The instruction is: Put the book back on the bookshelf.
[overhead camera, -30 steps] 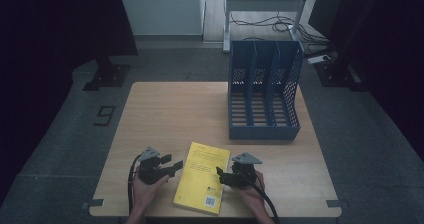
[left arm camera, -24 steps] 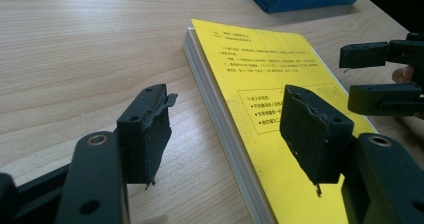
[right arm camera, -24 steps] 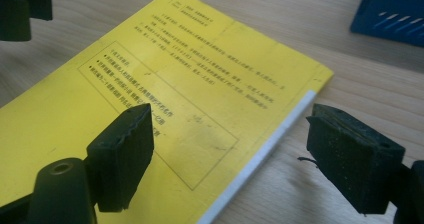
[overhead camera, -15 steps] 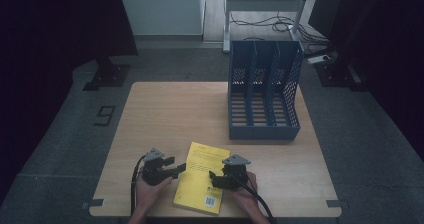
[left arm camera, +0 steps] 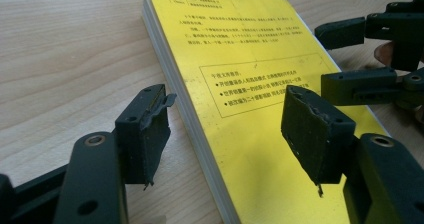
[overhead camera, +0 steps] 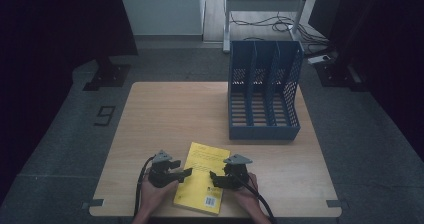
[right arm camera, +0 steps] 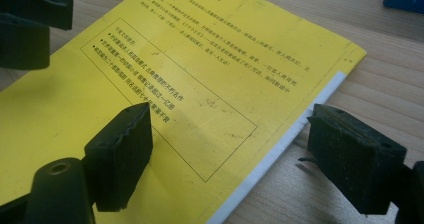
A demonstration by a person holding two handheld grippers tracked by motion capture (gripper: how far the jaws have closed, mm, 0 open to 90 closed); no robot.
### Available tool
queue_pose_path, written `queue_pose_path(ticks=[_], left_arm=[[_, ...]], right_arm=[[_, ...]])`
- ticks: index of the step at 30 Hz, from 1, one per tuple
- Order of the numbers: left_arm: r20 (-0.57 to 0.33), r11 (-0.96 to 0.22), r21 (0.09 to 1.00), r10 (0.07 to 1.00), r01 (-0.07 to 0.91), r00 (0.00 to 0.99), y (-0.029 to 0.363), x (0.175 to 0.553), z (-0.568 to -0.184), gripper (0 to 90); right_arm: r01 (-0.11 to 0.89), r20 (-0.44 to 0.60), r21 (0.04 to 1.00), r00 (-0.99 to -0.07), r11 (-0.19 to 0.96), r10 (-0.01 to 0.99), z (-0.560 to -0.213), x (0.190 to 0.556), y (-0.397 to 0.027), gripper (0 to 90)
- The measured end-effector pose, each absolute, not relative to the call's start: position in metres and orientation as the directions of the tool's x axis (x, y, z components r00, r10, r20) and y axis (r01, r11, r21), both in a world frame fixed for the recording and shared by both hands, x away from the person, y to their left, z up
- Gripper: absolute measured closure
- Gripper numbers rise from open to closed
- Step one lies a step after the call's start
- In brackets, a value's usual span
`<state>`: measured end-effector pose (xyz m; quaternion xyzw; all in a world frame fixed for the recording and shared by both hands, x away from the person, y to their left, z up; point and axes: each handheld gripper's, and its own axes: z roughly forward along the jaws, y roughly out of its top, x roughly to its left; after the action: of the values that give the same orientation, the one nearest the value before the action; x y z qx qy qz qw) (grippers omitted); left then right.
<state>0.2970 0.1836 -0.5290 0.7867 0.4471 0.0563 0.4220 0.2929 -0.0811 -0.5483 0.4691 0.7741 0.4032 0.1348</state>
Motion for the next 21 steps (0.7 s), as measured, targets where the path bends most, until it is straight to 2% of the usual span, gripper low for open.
queue_pose_path(ticks=[21], left_arm=[[-0.257,-0.303,0.686,0.75,0.662,0.61,0.167,0.294,-0.538,33.8]], right_arm=[[0.614,0.184,0.76,-0.516,0.211,0.837,-0.551,0.291,-0.082,18.2]])
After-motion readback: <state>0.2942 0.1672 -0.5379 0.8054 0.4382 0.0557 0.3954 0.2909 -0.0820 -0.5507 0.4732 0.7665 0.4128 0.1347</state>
